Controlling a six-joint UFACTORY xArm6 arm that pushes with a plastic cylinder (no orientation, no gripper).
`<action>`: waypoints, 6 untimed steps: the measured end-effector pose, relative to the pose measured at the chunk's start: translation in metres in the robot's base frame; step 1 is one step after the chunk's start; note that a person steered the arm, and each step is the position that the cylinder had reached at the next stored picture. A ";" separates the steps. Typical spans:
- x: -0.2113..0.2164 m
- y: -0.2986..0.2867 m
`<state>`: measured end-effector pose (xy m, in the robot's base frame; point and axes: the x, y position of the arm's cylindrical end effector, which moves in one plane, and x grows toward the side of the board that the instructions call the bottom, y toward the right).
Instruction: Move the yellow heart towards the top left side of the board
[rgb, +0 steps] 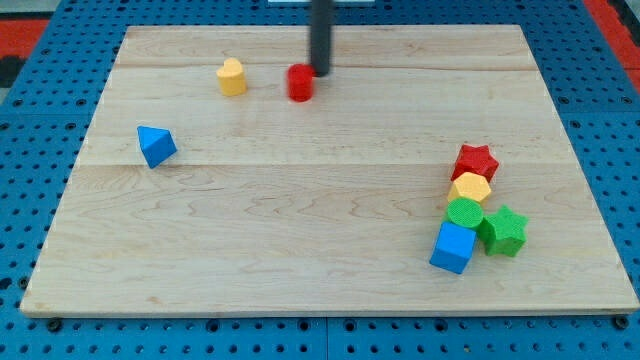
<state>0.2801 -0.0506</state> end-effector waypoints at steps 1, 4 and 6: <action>0.016 -0.040; 0.141 0.125; 0.079 0.070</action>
